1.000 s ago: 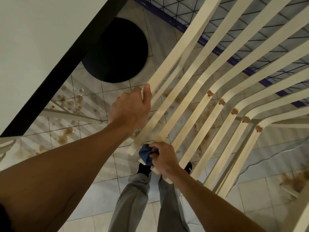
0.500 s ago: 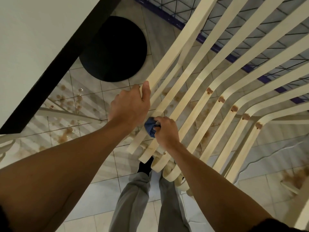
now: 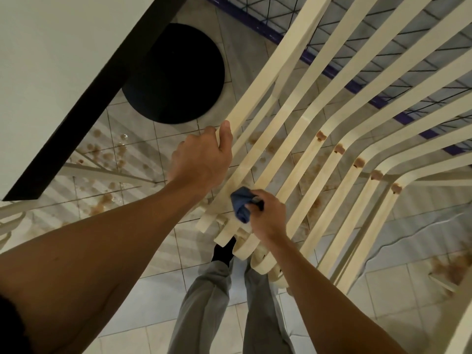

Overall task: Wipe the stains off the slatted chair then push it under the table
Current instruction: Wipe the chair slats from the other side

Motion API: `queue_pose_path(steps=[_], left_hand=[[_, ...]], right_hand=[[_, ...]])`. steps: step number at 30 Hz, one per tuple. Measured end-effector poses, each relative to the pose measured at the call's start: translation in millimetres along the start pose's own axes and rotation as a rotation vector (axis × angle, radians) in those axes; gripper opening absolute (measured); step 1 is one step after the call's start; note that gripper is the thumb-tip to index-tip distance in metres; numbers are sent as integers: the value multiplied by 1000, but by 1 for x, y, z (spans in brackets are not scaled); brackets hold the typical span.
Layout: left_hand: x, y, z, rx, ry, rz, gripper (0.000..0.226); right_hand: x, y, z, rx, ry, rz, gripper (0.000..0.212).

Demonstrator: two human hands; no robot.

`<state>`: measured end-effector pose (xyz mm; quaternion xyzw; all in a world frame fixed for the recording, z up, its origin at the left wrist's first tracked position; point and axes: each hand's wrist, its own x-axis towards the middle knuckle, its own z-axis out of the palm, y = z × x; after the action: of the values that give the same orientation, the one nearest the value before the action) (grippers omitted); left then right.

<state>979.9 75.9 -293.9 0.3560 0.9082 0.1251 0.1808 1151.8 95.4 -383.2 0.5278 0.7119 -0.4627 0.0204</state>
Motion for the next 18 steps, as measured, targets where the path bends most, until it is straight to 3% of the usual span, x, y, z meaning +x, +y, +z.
queue_pose_path(steps=[5,13,16,18], left_hand=[[-2,-1,0,-24,11,-7,63],[-3,0,-1,-24,25,15,62],[-3,0,-1,-19,31,8,61],[-4,2,-3,-18,31,4,59]], right_hand=[[-19,12,8,-187,-158,-88,34],[-59,13,46,-303,-240,-245,34],[-65,12,50,-274,-306,-224,34],[-60,5,47,-208,-253,-215,32]])
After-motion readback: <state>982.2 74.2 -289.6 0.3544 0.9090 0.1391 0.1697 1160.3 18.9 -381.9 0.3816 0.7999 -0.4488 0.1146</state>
